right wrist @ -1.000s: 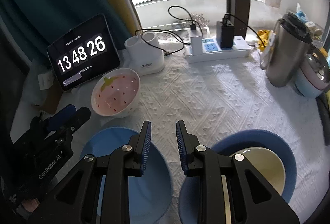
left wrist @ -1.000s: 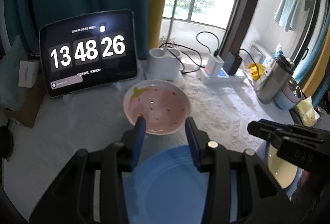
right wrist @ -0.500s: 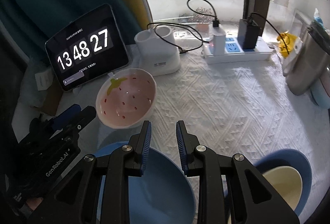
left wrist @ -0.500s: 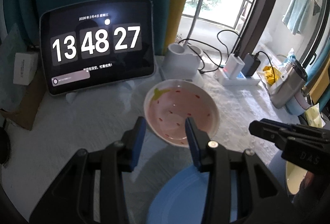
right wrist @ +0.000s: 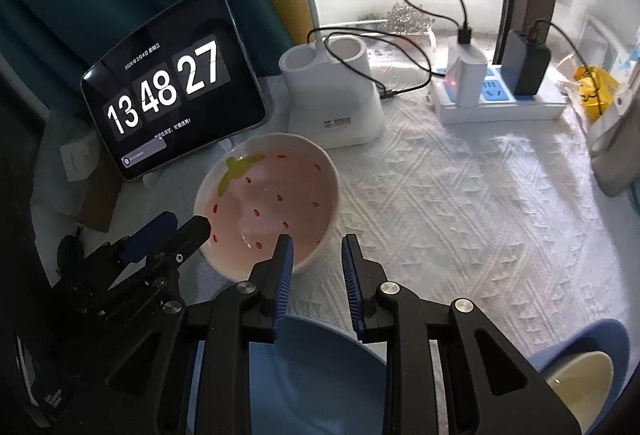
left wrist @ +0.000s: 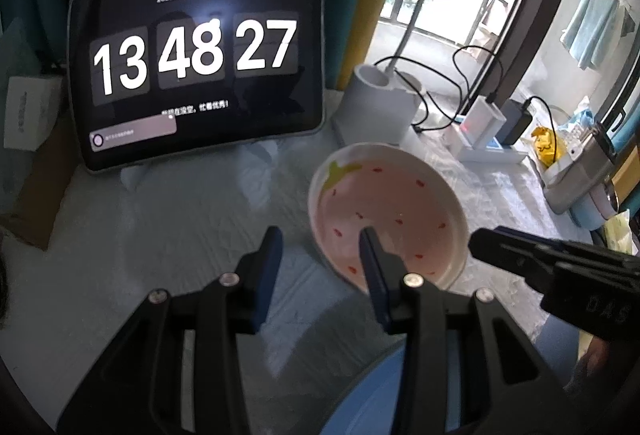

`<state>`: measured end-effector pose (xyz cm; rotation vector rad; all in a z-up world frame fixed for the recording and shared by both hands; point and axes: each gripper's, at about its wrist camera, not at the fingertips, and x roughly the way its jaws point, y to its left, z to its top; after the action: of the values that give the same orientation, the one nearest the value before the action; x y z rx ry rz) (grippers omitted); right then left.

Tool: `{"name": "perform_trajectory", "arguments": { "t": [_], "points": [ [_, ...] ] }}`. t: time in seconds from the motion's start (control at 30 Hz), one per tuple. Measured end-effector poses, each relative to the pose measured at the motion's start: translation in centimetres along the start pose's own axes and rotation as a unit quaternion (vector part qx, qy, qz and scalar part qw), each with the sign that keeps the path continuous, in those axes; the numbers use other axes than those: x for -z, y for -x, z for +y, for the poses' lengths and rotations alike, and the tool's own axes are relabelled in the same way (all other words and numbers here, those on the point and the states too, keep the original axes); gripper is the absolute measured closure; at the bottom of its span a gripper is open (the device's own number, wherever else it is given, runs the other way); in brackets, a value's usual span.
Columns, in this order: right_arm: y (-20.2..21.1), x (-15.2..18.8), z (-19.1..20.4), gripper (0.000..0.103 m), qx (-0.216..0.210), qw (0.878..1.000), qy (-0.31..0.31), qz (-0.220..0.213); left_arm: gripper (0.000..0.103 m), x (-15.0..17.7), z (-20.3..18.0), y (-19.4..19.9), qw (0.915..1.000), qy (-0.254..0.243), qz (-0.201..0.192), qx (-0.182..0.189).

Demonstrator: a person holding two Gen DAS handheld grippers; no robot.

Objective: Organize plates and bowls

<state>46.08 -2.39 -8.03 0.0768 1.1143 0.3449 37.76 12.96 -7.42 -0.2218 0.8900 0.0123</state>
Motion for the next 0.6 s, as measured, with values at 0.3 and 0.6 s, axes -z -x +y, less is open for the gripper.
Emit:
{"name": "perform_trajectory", "arguments": {
  "t": [0.3, 0.6],
  "points": [
    [-2.3, -0.9, -0.2, 0.073, 0.005, 1.000, -0.025, 0.009, 0.062, 0.0, 0.0, -2.4, 0.9997, -0.003, 0.023, 0.005],
    [-5.1, -0.5, -0.7, 0.073, 0.010, 0.998, -0.052, 0.038, 0.062, 0.1, 0.0, -3.6, 0.9993, -0.005, 0.036, 0.007]
  ]
}}
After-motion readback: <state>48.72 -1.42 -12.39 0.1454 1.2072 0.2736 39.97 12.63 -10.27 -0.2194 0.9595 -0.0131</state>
